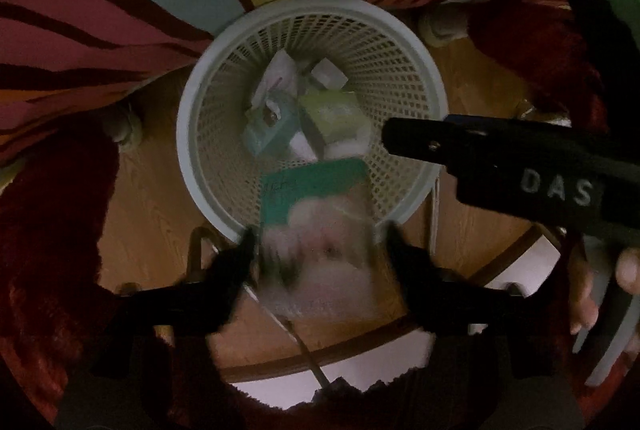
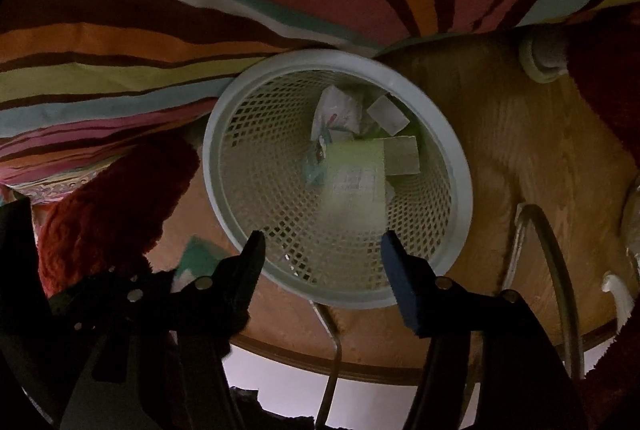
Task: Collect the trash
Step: 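Open both tools to drop the tissue pack and lime-green box into the wastebasket, then move both open tools back over the bed toward the remaining boxes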
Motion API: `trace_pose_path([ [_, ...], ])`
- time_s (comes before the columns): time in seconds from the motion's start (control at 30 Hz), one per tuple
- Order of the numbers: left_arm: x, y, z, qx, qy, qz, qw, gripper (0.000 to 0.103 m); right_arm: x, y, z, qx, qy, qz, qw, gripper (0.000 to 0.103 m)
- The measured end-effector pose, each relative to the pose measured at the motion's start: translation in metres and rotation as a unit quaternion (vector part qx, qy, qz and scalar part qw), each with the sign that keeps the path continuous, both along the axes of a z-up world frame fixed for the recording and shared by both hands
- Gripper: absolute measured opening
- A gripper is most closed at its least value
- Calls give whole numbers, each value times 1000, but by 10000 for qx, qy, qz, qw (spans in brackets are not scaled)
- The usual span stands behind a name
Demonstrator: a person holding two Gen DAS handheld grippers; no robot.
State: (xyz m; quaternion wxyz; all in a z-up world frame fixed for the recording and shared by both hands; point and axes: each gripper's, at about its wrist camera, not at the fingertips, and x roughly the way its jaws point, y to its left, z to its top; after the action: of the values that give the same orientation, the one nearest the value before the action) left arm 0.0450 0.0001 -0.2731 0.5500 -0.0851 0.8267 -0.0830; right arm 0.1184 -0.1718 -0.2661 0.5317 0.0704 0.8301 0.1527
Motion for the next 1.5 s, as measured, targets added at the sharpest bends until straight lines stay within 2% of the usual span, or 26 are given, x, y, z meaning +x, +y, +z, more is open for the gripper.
trace_pose_path([
  [0.07, 1, 0, -2, 23, 13, 69, 10000, 77, 0, -4, -1, -46, -7, -63, 10000, 69],
  [0.2, 2, -1, 2, 141, -103, 67, 9998, 77, 0, -8, 0, -70, -13, -213, 9997, 71],
  [0.43, 5, -2, 20, 484, -603, -72, 9970, 77, 1, -11, 2, -105, -54, -304, 9995, 73],
  [0.47, 5, -2, 23, 509, -664, -86, 9965, 77, 1, -13, 3, -101, -63, -315, 9994, 82],
  [0.53, 6, -2, 27, 554, -772, -122, 9954, 77, 3, -15, 7, -54, -116, -371, 9992, 91],
  [0.73, 6, -3, 35, 603, -960, -166, 9934, 77, 5, -21, 13, 4, -155, -488, 9987, 92],
  [0.8, 5, -2, 38, 592, -1024, -152, 9929, 77, 5, -22, 13, -17, -166, -522, 9985, 95],
  [1.1, 3, 0, 44, 560, -1126, -36, 9921, 77, 2, -19, 17, 61, -58, -512, 9987, 95],
  [1.33, -1, 7, 63, 618, -1455, 178, 9873, 77, 0, -17, 38, 169, -352, -372, 9985, 95],
  [1.5, -5, 10, 82, 688, -1788, 286, 9811, 77, -1, -15, 64, 289, -724, -131, 9969, 95],
])
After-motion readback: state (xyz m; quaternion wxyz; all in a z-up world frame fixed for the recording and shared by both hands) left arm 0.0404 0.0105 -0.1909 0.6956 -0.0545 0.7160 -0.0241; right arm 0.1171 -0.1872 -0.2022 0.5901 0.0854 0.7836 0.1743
